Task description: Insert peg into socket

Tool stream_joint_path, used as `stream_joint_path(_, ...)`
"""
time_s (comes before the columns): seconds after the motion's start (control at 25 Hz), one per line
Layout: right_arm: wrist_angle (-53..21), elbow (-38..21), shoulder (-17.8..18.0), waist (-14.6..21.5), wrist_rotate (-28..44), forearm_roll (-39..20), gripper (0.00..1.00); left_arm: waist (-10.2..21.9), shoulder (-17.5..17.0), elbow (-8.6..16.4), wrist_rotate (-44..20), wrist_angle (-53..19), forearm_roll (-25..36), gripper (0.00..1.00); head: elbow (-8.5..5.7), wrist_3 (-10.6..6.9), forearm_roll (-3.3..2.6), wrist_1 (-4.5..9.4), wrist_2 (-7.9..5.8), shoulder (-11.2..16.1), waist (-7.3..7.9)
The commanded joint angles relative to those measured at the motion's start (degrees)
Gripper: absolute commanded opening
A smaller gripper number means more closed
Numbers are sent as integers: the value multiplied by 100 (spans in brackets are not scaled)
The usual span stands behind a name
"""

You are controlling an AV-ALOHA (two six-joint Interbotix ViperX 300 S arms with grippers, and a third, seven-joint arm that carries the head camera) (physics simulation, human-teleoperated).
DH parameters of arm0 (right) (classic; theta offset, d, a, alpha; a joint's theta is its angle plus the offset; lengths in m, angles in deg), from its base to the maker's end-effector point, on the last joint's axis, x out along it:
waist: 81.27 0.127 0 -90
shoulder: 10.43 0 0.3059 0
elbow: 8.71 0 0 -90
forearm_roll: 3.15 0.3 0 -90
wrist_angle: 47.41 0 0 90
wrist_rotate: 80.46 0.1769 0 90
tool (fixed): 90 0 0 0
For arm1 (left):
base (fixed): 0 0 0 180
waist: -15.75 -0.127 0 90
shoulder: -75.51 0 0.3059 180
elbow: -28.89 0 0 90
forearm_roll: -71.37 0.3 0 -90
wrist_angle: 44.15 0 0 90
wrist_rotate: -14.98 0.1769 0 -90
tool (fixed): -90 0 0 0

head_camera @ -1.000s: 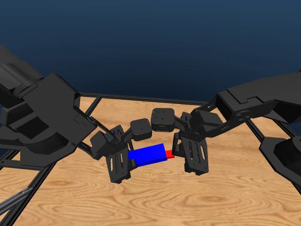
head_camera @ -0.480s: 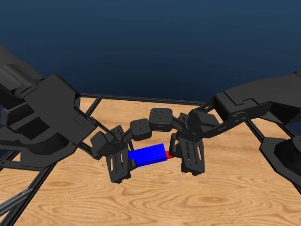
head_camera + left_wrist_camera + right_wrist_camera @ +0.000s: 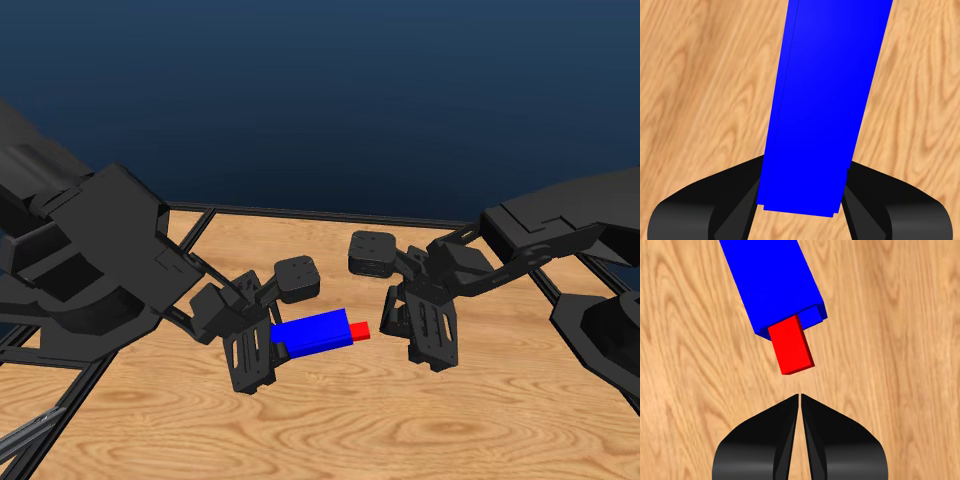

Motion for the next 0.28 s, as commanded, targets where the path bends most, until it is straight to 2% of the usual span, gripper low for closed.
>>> stream_joint_path(0.04, 444, 304, -395, -3, 303, -27, 0, 47, -130, 106, 9, 49, 9, 0, -93, 27, -3, -106, 21, -76, -54)
stream_joint_path(0.24, 571, 406, -452, 11, 425, -90, 0, 30, -108, 25, -14, 37, 23, 0, -93, 29, -4, -109, 23, -76, -57)
stream_joint_path(0.28, 1254, 605, -499, 47, 418, 225, 0, 39, -165, 40, 16, 120, 48, 0, -94, 46, -6, -148, 62, -98, -102)
